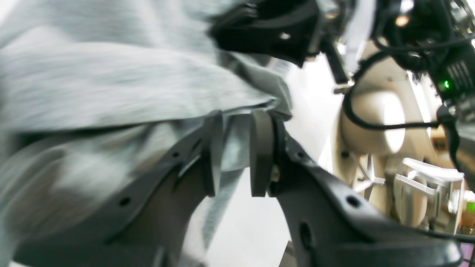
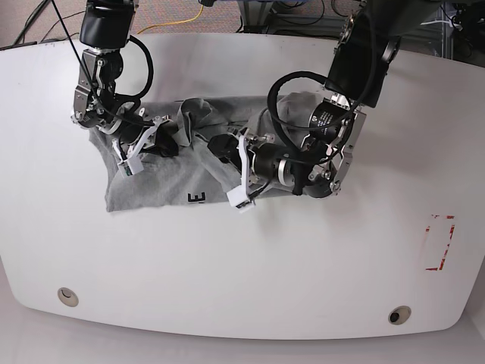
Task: Layout the t-shirt on the table in an organized manner, then fold the t-shirt properly
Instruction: 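Move the left gripper along the fold and grasp the bunched fabric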
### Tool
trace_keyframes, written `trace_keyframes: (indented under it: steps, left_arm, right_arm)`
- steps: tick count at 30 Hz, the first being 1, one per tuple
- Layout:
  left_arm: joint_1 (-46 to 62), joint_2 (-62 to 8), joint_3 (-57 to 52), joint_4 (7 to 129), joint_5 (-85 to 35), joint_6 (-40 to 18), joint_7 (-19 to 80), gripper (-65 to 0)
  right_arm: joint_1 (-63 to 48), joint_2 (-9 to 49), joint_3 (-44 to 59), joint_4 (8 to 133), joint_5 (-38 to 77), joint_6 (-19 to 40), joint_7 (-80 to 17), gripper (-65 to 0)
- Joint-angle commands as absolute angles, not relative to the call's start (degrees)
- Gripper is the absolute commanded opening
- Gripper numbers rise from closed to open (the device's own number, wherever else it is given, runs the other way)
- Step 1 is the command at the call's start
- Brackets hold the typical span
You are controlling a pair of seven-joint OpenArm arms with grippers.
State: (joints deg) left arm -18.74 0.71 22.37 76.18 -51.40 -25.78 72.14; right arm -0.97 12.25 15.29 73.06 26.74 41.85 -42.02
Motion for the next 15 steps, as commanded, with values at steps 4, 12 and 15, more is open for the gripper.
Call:
trace_keyframes:
  steps: [4,12,15]
  left_arm:
    - [-20.3,1.9,23.3,77.5,-52.7,-26.2,71.2,-53.9]
    - [-22.1,-0.3,19.2,77.5,-52.8,-25.9,71.4,-44.3]
    - [-22.2,-2.1,16.9,77.5,-52.6,-25.5,71.3,-35.4]
  right_arm:
    - [-2.1,12.7,14.6,71.7,18.4,40.0,-50.7,-63.1]
    - [-2.1,12.7,14.6,71.7,18.4,40.0,-50.7,-63.1]
    - [-2.1,12.7,14.6,71.7,18.4,40.0,-50.7,-63.1]
